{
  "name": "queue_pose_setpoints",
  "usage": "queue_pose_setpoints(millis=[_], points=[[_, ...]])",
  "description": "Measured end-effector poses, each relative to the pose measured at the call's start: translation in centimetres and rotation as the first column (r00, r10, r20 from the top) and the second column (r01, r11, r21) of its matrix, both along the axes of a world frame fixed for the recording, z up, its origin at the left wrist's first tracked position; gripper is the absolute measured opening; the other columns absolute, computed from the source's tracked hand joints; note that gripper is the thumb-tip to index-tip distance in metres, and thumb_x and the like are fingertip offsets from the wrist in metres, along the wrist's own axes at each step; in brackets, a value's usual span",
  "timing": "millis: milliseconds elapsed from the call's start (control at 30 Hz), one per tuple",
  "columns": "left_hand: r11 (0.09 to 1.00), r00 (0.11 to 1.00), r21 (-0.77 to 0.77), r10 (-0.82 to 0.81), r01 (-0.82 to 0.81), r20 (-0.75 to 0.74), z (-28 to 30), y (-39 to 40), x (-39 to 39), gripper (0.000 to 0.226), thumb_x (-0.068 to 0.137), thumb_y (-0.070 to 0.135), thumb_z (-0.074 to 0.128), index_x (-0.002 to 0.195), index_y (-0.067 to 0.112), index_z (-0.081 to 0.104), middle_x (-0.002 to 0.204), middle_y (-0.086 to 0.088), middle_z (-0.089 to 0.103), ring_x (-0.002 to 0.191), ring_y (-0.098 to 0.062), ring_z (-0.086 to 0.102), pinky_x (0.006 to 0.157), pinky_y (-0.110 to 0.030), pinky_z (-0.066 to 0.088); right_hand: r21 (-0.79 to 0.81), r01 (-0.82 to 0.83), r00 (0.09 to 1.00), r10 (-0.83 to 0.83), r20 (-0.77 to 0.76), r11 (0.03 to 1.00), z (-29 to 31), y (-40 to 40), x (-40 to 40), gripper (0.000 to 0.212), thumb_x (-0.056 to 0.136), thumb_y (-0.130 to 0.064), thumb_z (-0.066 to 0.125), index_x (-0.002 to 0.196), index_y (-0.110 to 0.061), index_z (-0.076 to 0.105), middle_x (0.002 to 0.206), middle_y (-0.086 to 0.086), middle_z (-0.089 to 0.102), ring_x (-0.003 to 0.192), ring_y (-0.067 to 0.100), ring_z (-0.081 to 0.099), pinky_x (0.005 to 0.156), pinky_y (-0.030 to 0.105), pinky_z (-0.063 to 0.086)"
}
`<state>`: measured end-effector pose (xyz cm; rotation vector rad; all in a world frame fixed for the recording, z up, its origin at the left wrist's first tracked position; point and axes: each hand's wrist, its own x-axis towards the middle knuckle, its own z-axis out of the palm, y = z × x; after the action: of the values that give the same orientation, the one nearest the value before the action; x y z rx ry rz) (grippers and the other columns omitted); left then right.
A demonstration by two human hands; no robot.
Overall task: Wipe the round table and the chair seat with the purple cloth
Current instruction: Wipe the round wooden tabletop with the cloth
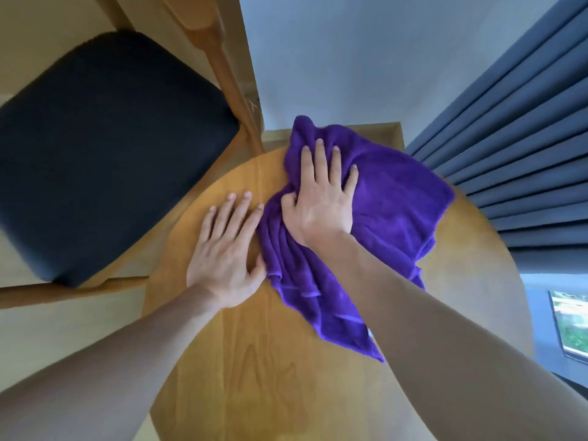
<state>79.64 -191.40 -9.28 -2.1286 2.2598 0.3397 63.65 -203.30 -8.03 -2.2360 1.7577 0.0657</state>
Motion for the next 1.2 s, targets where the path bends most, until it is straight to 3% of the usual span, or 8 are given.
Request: queue_pose_setpoints(millis=[167,333,433,600,667,933,1033,1200], points=[[0.999,0.999,0.031,-0.017,0.016,0.037,0.5,0.2,-0.2,0.09,0.075,0.047,0.041,0.157,0.013,0.03,0.172,-0.008,0.009,0.16,-0.027,0.002,0.127,-0.054,0.012,0.015,-0.305,0.949,0.302,0.085,0.952,0.1,4.6,-0.9,0.074,0.089,-0.037,0.025,0.161,-0.018,0.024,0.171,0.001,0.012,0.158,0.028,0.006,0.126,0.055,0.006],[1.0,1.0,0.018,0.023,-0.022,-0.014,1.1,-0.1,-0.6,0.082,0.084,0.041,0.043,0.161,0.015,0.028,0.173,-0.006,0.01,0.16,-0.025,0.002,0.128,-0.052,0.01,0.006,-0.432,0.895,0.428,0.125,0.902,0.1,7.6,-8.8,0.075,0.086,-0.037,0.041,0.159,-0.022,0.033,0.17,-0.004,0.019,0.157,0.023,0.013,0.127,0.049,0.011],[0.999,0.999,0.005,0.032,-0.032,-0.03,0.9,-0.2,-0.7,0.084,0.084,0.04,0.042,0.163,0.018,0.024,0.173,-0.004,0.008,0.16,-0.024,0.001,0.128,-0.051,0.008,-0.004,-0.336,0.938,0.335,0.083,0.942,0.0,4.8,-10.5,0.079,0.082,-0.042,0.043,0.159,-0.024,0.033,0.17,-0.006,0.02,0.157,0.023,0.014,0.126,0.051,0.014],[1.0,0.999,-0.005,0.03,-0.031,-0.028,0.2,-0.2,-0.4,0.083,0.085,0.041,0.039,0.163,0.02,0.02,0.173,-0.003,0.006,0.16,-0.022,0.0,0.128,-0.051,0.009,-0.02,0.007,0.997,-0.006,0.078,1.0,-0.2,1.0,-2.9,0.084,0.081,-0.044,0.038,0.16,-0.02,0.027,0.171,0.002,0.015,0.157,0.03,0.008,0.125,0.057,0.003],[1.0,0.999,-0.011,0.024,-0.024,-0.028,0.3,-0.1,-0.2,0.082,0.085,0.042,0.037,0.163,0.02,0.022,0.173,-0.003,0.008,0.16,-0.022,0.001,0.128,-0.052,0.01,-0.013,0.004,0.998,-0.004,0.067,1.0,-0.2,1.5,-0.4,0.083,0.083,-0.043,0.034,0.161,-0.017,0.023,0.171,0.004,0.012,0.157,0.032,0.005,0.125,0.058,0.002],[0.999,0.997,-0.028,0.034,-0.036,-0.071,0.7,-0.1,-0.3,0.075,0.085,0.038,0.039,0.157,0.014,0.036,0.171,-0.005,0.017,0.16,-0.022,0.005,0.128,-0.051,0.01,0.032,-0.534,0.843,0.528,0.104,0.845,0.3,4.7,-6.6,0.08,0.083,-0.036,0.031,0.161,-0.023,0.026,0.171,-0.005,0.012,0.158,0.023,0.007,0.127,0.048,0.005],[0.999,0.997,-0.026,0.038,-0.04,-0.065,0.7,-0.2,-0.4,0.079,0.085,0.038,0.039,0.161,0.019,0.027,0.172,-0.003,0.014,0.16,-0.021,0.003,0.128,-0.05,0.01,0.018,-0.43,0.898,0.426,0.106,0.902,0.5,2.1,-8.5,0.082,0.078,-0.039,0.035,0.158,-0.023,0.034,0.17,-0.005,0.02,0.157,0.023,0.013,0.126,0.049,0.012],[0.999,0.998,-0.011,0.042,-0.042,-0.054,0.6,-0.3,-0.3,0.079,0.086,0.039,0.04,0.162,0.022,0.024,0.173,-0.002,0.011,0.16,-0.02,0.002,0.128,-0.05,0.009,-0.014,-0.053,0.988,0.054,0.143,0.998,0.0,0.3,-3.7,0.079,0.078,-0.031,0.043,0.156,-0.019,0.036,0.169,-0.001,0.022,0.157,0.028,0.012,0.126,0.055,0.007]])
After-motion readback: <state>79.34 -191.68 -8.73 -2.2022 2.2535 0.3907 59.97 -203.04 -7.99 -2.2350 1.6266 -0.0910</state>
